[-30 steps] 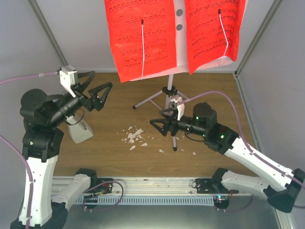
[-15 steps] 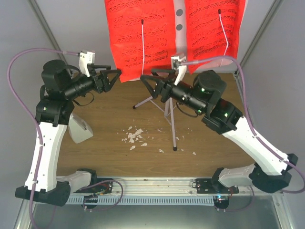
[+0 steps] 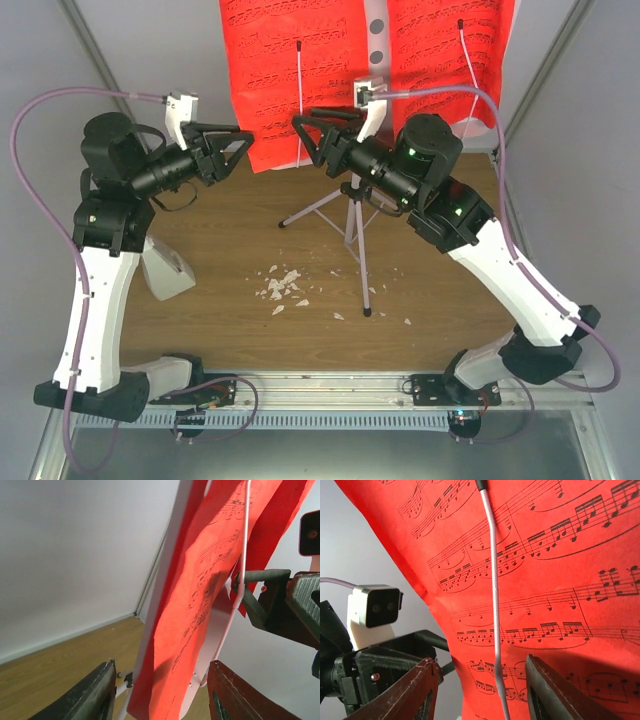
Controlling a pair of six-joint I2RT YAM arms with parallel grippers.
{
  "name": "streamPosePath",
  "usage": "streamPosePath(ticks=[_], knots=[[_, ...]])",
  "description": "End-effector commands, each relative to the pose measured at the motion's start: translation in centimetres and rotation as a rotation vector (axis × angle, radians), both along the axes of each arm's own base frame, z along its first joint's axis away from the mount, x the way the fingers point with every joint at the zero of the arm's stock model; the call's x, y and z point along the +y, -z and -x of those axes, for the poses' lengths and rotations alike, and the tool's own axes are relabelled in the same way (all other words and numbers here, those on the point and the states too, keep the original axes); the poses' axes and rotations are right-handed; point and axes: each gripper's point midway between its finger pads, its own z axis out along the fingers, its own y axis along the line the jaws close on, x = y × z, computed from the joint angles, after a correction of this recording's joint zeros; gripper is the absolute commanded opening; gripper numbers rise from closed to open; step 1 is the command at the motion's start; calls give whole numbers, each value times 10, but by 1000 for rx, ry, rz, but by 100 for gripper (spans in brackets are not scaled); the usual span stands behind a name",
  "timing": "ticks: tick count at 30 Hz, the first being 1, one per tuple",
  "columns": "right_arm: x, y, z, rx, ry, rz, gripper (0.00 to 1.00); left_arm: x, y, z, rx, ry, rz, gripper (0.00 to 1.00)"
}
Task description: Pack up the instrument practice props
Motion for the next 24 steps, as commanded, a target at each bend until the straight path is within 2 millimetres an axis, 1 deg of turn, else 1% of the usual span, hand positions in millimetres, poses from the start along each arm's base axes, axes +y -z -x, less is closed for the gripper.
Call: streamPosePath(ticks=[1,8,12,15,19,24], knots=[[-1,-14,-5,-26,-1,-35,48,-1,-18,1,-59,18,18,50],[7,-16,-15,-31,-5,-44,43,-4,-23,-1,-71,44,24,36],[11,-15,-19,-31,-10,-51,38,-7,-22,-3,-67,69,24,34],[14,-13,-22,-23,-13,-51,35,-8,-23,-4,-67,78,27,30],[14,-11,-25,-18,-8,-53,28,-9,-25,-4,-75,79,29,18],[12,-9,-27,-9,9,-52,17,-8,-27,-2,-88,76,29,6]])
